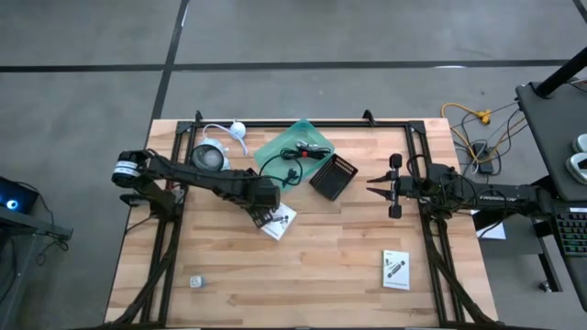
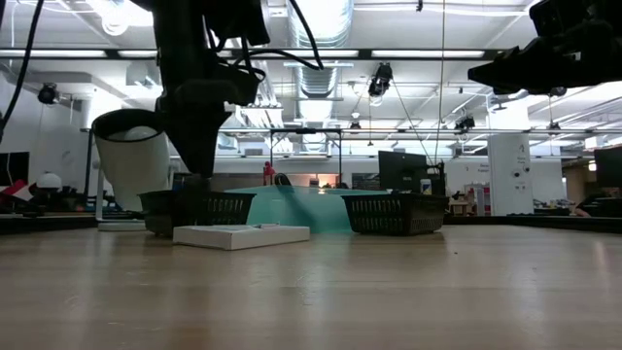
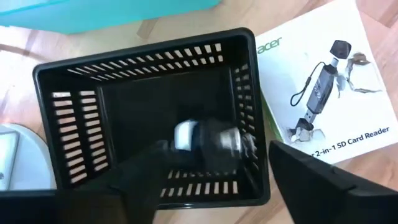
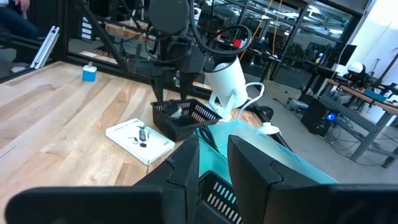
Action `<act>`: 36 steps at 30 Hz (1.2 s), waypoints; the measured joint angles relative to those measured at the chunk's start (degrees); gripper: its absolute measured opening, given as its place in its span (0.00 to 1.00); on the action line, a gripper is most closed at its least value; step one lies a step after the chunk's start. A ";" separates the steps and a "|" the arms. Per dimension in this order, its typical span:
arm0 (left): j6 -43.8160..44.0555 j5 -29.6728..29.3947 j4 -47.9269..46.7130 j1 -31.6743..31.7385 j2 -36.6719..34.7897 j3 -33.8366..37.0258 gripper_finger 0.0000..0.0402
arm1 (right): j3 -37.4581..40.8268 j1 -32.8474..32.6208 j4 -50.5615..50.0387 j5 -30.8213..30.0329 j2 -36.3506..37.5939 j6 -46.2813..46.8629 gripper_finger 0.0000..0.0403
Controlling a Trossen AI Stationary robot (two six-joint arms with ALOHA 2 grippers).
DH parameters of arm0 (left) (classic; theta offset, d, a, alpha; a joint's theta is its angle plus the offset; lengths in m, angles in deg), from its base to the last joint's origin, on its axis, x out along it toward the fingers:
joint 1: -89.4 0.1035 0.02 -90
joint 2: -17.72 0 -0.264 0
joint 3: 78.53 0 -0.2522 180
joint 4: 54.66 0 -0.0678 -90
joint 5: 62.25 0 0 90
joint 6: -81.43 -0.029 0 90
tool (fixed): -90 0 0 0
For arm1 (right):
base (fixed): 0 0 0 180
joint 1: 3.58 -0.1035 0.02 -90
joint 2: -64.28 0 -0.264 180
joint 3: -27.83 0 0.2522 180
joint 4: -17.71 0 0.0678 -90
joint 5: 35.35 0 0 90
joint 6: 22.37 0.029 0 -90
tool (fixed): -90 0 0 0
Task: Pick and place items into bin
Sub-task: Put the black charger adapter into the left black bin, then put the blue charger adapter into the left black bin
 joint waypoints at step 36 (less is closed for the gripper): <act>70.84 37.92 -6.34 -26.66 -1.66 -4.95 0.76 | 0.00 0.02 0.02 -0.02 0.09 -2.52 0.17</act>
